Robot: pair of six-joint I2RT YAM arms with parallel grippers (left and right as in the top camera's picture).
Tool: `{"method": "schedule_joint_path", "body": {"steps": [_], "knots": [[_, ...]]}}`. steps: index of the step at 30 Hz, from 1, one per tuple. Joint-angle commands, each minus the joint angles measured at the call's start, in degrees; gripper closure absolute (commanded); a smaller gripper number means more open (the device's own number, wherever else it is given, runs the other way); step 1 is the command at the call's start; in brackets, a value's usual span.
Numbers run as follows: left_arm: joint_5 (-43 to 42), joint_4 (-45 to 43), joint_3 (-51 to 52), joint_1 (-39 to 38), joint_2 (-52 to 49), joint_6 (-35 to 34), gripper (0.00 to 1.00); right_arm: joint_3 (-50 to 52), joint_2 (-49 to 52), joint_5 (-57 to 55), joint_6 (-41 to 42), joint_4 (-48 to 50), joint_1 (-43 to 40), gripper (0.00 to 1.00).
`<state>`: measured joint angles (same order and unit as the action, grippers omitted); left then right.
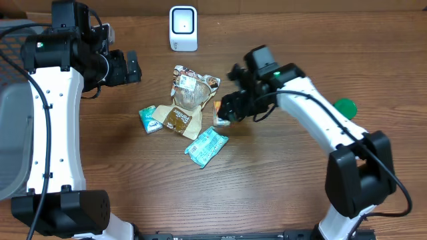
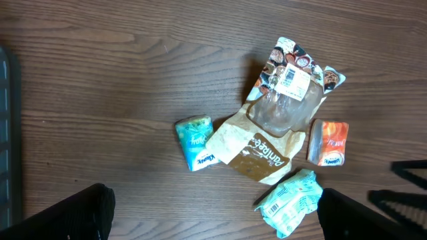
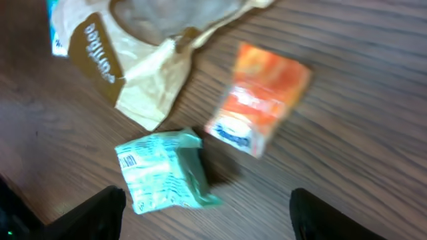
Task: Scan the item barcode
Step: 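Lower the right gripper and grasp the light-green bag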
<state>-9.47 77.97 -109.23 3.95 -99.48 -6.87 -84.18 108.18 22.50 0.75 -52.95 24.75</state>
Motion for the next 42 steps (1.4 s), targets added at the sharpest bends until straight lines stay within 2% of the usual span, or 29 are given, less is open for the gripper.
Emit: {"method": "schedule_joint_path", "body": {"steps": [1,12,20,24,28,33,39,42], "knots": [[-0.6,-0.2,-1.2,-0.3,0.5,0.5,0.01,0.3,2.2,0.5,-2.8,0.9,0.7,0.24],[-0.6,-0.2,-1.2,-0.3,0.5,0.5,0.01,0.3,6.4,5.2,-8.7,1.6,1.6,0.29],[-0.6,-0.2,-1.2,-0.3,0.5,0.5,0.00,0.3,8.9,5.4,-9.4,3.2,2.6,0.39],[-0.6,-0.2,-1.2,-0.3,0.5,0.5,0.00,0.3,11.5,7.2,-9.4,3.2,3.6,0.51],[-0.6,-0.2,-1.2,-0.3,0.5,0.5,0.00,0.3,12.0,7.1,-7.0,3.7,4.5,0.59],[-0.6,-0.2,-1.2,-0.3,0.5,0.5,0.01,0.5,13.0,7.1,-3.7,4.1,6.1,0.62],[-0.6,-0.2,-1.2,-0.3,0.5,0.5,0.01,0.5,14.3,5.6,1.6,4.0,7.0,0.79],[-0.6,-0.2,-1.2,-0.3,0.5,0.5,0.00,0.5,14.3,5.7,2.7,3.8,6.5,0.80]]}}
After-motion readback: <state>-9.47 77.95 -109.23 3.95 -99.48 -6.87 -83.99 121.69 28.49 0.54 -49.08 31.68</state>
